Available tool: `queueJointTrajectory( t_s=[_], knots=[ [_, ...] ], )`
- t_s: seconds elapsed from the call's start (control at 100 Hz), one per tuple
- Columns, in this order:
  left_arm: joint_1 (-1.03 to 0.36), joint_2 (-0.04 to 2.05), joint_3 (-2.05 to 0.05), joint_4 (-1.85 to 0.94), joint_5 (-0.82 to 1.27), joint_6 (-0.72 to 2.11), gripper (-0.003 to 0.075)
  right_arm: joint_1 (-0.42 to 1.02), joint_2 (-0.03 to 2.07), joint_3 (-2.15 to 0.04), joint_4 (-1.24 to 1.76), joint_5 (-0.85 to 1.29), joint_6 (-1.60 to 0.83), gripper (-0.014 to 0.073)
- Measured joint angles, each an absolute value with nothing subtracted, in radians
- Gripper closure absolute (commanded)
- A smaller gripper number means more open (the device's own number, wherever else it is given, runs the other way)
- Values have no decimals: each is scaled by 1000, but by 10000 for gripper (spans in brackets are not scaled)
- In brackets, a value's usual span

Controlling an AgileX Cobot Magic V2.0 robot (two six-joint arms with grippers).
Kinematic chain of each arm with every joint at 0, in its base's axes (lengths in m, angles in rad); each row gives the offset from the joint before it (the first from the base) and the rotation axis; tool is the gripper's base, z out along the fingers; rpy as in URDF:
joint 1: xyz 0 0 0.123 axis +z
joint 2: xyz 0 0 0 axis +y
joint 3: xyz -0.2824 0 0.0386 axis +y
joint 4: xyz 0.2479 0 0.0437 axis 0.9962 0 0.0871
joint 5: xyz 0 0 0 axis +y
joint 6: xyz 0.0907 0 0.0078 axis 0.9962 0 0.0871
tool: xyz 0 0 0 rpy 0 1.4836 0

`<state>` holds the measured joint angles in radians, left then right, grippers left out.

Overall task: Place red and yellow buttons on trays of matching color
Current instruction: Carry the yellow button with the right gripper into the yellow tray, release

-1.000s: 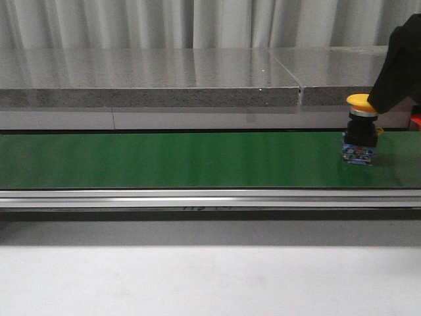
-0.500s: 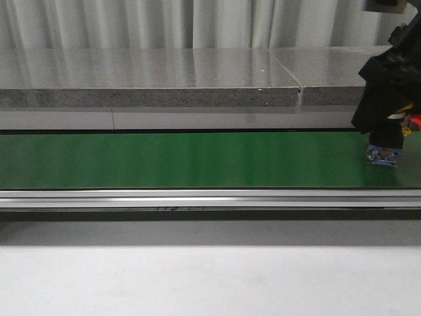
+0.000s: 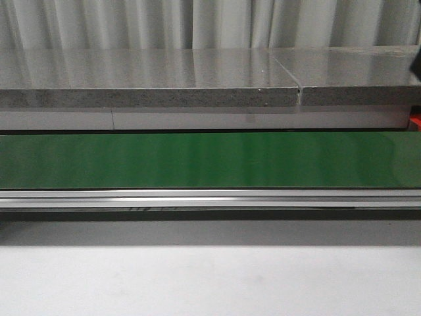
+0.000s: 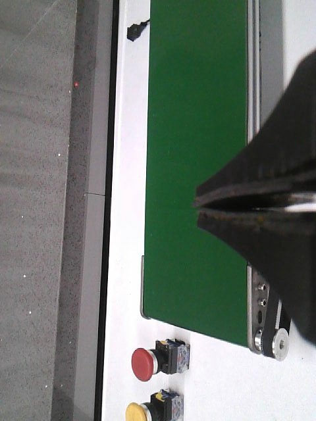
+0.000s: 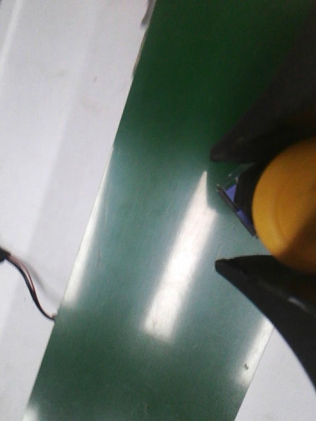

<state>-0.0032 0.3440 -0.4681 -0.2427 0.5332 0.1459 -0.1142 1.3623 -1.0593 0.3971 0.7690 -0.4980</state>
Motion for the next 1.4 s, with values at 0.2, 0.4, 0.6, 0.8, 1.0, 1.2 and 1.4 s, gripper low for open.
queueJointTrajectory(
  t_s=[0.2,0.4,0.6,0.8,1.0,1.2,1.4],
  knots=[
    [-3,344,-468,-243,533,146,739,-306,1266,-1059,265,886,-353,606],
    [-3,344,-468,-243,533,146,739,-466,1209,-999,233,888,-281,606],
    [-3,344,-468,-243,533,146,739,-585,1204,-875,233,778,-224,606],
    [-3,344,-468,-243,533,146,739,-672,1204,-753,231,621,-175,606],
    [-3,344,-468,-243,533,146,739,-676,1220,-660,233,519,-170,606],
    [-3,344,-468,-243,533,146,739,-676,1281,-650,237,457,-170,606],
    [-3,344,-468,-243,533,146,739,-676,1357,-650,239,409,-168,606]
  ],
)
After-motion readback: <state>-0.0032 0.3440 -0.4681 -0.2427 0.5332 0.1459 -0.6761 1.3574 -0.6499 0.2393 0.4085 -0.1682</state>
